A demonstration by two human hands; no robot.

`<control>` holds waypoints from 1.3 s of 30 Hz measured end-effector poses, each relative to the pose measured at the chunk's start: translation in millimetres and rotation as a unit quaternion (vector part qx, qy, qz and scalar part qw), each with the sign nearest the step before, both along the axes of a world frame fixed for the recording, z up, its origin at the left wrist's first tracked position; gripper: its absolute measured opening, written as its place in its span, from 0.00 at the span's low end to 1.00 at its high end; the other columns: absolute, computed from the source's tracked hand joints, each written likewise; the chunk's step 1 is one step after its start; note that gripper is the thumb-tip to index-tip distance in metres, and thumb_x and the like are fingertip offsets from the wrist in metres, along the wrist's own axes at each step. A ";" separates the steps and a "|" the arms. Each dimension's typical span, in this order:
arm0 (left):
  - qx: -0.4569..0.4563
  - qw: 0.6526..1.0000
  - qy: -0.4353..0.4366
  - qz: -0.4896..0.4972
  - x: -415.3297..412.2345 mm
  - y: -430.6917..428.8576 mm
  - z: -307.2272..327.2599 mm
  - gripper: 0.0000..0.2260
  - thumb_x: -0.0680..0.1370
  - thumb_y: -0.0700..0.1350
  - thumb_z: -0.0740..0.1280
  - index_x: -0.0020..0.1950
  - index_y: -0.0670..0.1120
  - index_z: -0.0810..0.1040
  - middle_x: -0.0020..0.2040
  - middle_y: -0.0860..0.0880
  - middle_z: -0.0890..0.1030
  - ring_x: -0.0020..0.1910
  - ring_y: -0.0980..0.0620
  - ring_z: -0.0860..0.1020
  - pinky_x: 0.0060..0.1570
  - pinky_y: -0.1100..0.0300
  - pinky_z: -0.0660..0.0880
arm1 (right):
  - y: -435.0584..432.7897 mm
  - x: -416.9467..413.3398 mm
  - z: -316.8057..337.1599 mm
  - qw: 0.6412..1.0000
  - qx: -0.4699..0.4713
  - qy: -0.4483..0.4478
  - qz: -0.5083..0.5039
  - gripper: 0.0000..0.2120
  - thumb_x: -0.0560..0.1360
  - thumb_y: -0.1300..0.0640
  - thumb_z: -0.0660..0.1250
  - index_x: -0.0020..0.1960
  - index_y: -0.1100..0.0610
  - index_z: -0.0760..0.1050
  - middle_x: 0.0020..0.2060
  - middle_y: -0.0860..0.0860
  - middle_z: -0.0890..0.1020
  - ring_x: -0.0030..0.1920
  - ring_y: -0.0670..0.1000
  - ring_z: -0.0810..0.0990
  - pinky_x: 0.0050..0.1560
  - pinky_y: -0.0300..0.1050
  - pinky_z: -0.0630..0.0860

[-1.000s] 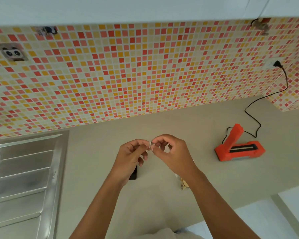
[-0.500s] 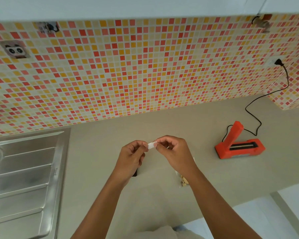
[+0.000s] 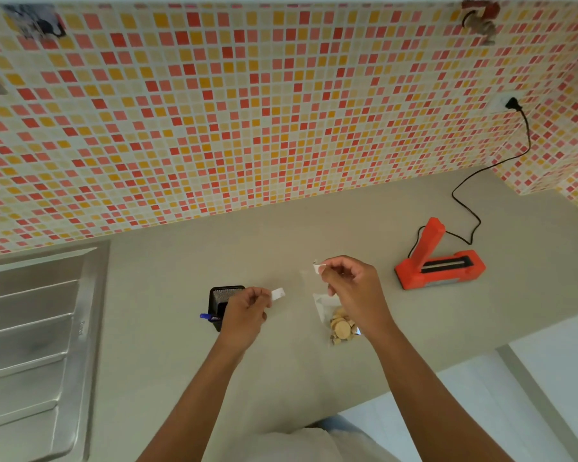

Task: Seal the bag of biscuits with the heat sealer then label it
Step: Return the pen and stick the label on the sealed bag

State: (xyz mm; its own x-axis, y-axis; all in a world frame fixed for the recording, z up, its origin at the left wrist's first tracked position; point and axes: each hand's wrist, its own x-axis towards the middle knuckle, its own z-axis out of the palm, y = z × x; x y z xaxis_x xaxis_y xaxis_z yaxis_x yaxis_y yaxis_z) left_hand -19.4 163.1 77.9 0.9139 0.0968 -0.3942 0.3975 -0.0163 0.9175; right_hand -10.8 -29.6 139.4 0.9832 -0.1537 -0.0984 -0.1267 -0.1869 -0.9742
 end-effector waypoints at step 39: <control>0.373 0.886 0.188 0.201 -13.6 -22.4 -130.4 0.07 0.77 0.42 0.62 0.52 0.42 0.76 0.43 0.40 0.81 0.43 0.37 0.80 0.38 0.56 0.70 | -37.2 50.3 -93.2 0.951 -0.060 0.120 0.279 0.04 0.76 0.58 0.71 0.44 0.58 0.82 0.34 0.57 0.83 0.27 0.48 0.76 0.32 0.34 0.72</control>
